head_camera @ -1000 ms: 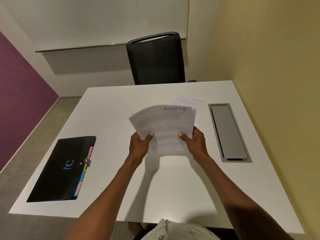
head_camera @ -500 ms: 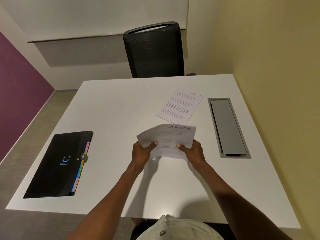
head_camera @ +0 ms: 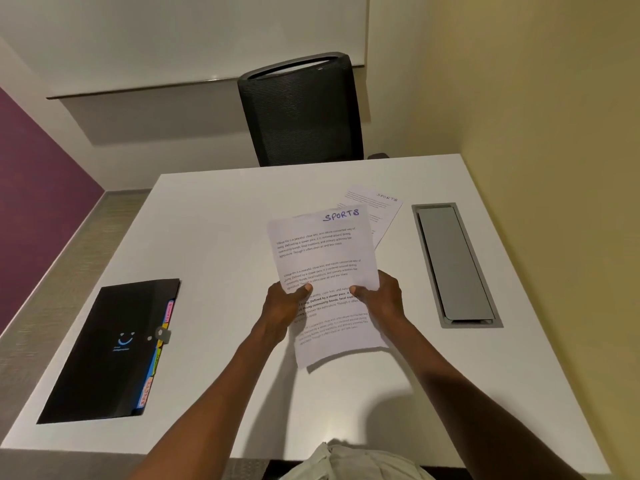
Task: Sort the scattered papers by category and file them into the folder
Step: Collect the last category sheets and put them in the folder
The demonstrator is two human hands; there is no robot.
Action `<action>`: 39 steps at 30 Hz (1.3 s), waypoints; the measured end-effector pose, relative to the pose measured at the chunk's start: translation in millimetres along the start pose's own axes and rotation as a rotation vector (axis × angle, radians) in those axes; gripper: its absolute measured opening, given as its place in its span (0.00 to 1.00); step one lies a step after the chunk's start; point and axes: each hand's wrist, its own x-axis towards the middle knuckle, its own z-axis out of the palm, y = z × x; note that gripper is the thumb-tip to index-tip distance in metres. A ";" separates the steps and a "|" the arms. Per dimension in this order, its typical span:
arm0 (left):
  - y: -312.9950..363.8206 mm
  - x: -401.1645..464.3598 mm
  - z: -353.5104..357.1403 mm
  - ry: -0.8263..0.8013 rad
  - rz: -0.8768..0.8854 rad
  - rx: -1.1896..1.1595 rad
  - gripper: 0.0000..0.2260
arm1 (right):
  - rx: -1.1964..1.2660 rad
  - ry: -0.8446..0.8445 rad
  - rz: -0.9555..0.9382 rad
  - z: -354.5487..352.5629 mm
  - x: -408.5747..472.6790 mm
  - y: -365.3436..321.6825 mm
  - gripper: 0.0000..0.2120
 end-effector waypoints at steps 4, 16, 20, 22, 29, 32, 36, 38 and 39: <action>15.0 2.4 1.4 0.073 0.120 -0.042 0.12 | 0.019 0.002 -0.077 1.5 5.3 -19.6 0.18; -24.4 32.2 -0.8 0.125 0.086 0.128 0.10 | -0.076 0.006 -0.021 24.4 13.1 27.2 0.16; -18.8 54.8 -2.6 0.111 0.073 0.196 0.12 | -0.108 0.037 -0.002 28.4 28.9 22.4 0.11; -17.2 65.3 -4.6 0.088 0.067 0.220 0.13 | -0.147 0.033 0.008 31.0 35.6 26.4 0.11; 3.0 101.7 -30.6 -0.014 0.034 0.165 0.15 | -0.221 -0.072 -0.037 39.5 66.8 6.6 0.13; 8.8 114.0 -46.9 -0.043 0.004 0.145 0.14 | -0.221 -0.217 -0.020 48.4 81.2 -3.0 0.10; 16.2 123.5 -60.9 0.046 -0.028 0.073 0.10 | -0.412 -0.138 -0.050 62.6 107.5 -0.6 0.16; 19.0 126.3 -68.0 0.117 -0.044 0.056 0.08 | -0.673 -0.160 -0.059 61.2 124.3 12.2 0.24; 19.5 128.3 -72.4 0.140 -0.054 0.044 0.08 | -0.832 -0.230 -0.024 58.1 130.6 19.7 0.28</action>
